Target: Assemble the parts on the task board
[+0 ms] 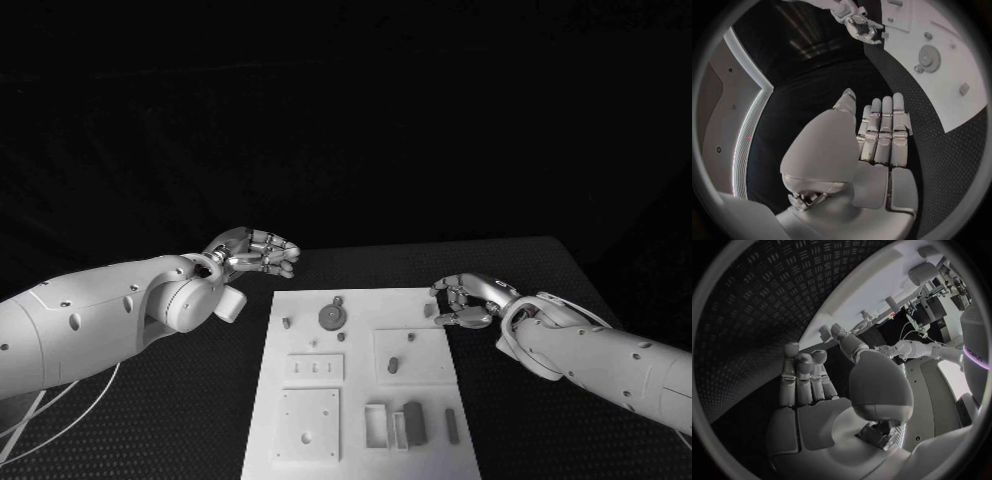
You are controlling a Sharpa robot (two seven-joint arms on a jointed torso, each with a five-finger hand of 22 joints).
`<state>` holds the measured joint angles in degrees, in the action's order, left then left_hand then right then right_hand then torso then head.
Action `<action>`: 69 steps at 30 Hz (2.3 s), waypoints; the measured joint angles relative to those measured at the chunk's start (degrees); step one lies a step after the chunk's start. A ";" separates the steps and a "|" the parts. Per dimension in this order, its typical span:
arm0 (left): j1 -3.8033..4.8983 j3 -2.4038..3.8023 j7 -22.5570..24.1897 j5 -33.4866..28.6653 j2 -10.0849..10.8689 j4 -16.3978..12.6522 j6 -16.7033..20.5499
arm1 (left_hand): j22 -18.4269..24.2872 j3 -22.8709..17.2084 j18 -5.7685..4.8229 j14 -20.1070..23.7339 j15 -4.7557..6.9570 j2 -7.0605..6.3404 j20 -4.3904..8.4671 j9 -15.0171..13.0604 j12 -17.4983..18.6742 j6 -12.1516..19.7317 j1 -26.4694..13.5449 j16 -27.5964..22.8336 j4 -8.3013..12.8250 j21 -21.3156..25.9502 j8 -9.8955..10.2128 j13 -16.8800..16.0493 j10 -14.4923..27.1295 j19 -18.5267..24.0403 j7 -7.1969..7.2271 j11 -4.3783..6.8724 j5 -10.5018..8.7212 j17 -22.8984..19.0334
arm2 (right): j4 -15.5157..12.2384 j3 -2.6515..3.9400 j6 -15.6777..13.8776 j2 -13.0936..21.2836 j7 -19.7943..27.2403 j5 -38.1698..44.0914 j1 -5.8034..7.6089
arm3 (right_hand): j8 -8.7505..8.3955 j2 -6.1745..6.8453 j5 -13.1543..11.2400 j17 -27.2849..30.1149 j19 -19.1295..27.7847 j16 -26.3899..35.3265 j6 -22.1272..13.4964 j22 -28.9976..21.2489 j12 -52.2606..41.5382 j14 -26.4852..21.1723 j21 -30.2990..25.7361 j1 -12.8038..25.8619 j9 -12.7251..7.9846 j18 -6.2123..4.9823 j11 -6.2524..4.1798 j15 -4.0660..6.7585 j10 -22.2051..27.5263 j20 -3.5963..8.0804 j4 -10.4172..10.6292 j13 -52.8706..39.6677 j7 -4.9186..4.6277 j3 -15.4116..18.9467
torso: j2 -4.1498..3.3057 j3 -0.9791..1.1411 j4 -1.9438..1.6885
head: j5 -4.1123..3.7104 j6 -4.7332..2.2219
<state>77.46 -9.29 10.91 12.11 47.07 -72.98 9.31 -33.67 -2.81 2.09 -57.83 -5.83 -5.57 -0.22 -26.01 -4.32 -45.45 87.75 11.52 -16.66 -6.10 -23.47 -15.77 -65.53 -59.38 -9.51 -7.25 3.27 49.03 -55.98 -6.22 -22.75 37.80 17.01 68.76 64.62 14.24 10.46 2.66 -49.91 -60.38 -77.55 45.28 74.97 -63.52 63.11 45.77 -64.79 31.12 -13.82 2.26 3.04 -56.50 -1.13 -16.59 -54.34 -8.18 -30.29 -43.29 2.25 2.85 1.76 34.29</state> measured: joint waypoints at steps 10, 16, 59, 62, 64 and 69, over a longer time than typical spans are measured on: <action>0.00 0.00 -0.02 0.01 0.16 -0.38 0.00 | -0.05 0.00 -0.05 0.00 0.00 0.00 0.00 0.01 0.00 0.00 0.00 0.00 0.00 0.00 0.00 0.01 0.00 0.00 0.00 0.00 0.00 0.05 | 1.55 0.00 0.10 -0.97 0.42 -0.69 -0.56 | 0.85 -2.16 0.00 -0.06 -0.20 -0.29 0.34 0.00 -0.40 0.01 0.00 0.80 0.56 -0.18 0.00 0.00 0.00 -0.20 0.00 0.17 0.34 0.32 | -0.03 0.03 0.03 | 0.18 0.29; 0.00 0.00 -0.02 0.01 0.17 -0.53 0.01 | -0.05 0.00 0.55 0.00 0.00 0.00 0.00 -0.02 0.00 0.00 0.00 0.00 0.00 0.00 0.00 0.01 0.00 0.00 0.00 0.00 0.00 0.04 | 2.15 0.00 0.22 -1.71 0.52 -1.10 -0.73 | 1.51 -3.25 0.00 -0.06 -0.40 -0.67 0.41 0.00 -0.61 0.00 0.00 1.45 1.02 -0.34 0.00 0.40 0.00 -0.40 0.16 0.27 0.41 0.48 | -0.03 0.07 -0.04 | 0.31 0.47; 0.00 0.01 -0.11 0.03 0.17 -0.76 0.00 | -0.03 0.00 0.10 -0.20 -0.20 0.00 0.00 -0.07 0.00 -0.20 0.00 0.00 0.00 -0.05 0.22 -0.08 0.00 0.00 -0.20 0.00 0.00 0.08 | 4.05 -0.01 0.09 -3.87 -0.16 -2.17 -1.74 | 2.56 -7.70 0.00 0.01 -1.04 -1.40 0.57 0.01 -1.51 0.94 0.34 4.24 1.93 -0.38 0.00 1.56 0.00 0.02 0.39 1.12 0.57 0.71 | -0.01 0.16 0.07 | 0.73 1.15; 0.00 0.01 -0.11 0.03 0.15 -0.76 0.00 | -0.03 0.00 0.08 -0.20 -0.20 0.00 0.00 -0.07 0.00 -0.20 0.00 0.00 0.00 -0.05 0.22 -0.08 0.01 0.00 -0.20 0.00 0.00 0.07 | 4.08 -0.01 0.08 -3.91 -0.28 -2.20 -1.74 | 2.56 -7.99 0.00 0.01 -1.26 -1.65 0.58 0.01 -1.51 0.98 0.34 4.53 2.04 -0.38 0.00 1.59 0.00 0.24 0.39 1.19 0.58 0.71 | 0.00 0.17 0.06 | 0.82 1.15; 0.00 0.01 -0.11 0.03 0.15 -0.77 0.00 | -0.04 0.00 0.08 -0.20 -0.20 0.00 0.00 -0.07 0.00 -0.20 0.00 -0.02 0.00 -0.05 0.22 -0.08 0.00 0.00 -0.20 0.00 0.00 0.07 | 4.09 -0.01 0.07 -3.92 -0.35 -2.22 -1.75 | 2.81 -7.99 0.00 0.01 -1.36 -1.65 0.58 0.01 -1.57 0.98 0.34 4.53 2.11 -0.38 0.00 1.59 -0.01 0.33 0.38 1.19 0.58 0.70 | 0.02 0.17 0.07 | 0.88 1.17; 0.00 0.01 -0.13 0.03 0.18 -0.78 0.00 | -0.08 0.00 0.06 -0.20 -0.20 0.00 0.00 -0.12 0.00 -0.20 0.00 -0.23 0.00 0.16 0.22 -0.07 0.00 0.00 -0.20 0.00 0.00 0.07 | 4.08 -0.01 0.07 -3.92 -0.47 -2.24 -1.75 | 2.84 -8.22 0.00 0.01 -1.37 -1.65 0.58 0.01 -1.72 0.98 0.59 4.30 2.19 -0.38 0.00 1.60 0.00 0.34 0.23 1.25 0.58 0.55 | 0.04 0.16 0.12 | 1.01 1.27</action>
<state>77.46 -9.28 10.78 12.14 47.25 -73.76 9.31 -33.76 -2.81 2.15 -58.03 -6.03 -5.57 -0.22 -26.13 -4.33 -45.65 87.75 11.30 -16.66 -5.94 -23.25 -15.84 -65.52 -59.38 -9.71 -7.25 3.27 49.10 -51.89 -6.22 -22.67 33.88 16.55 66.52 62.86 17.08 2.25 2.66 -49.91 -61.75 -79.20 45.87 74.98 -65.24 64.10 46.35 -60.49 33.31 -14.20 2.26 4.63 -56.50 -0.80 -16.37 -53.08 -7.60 -29.74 -43.25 2.41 2.97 2.76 35.56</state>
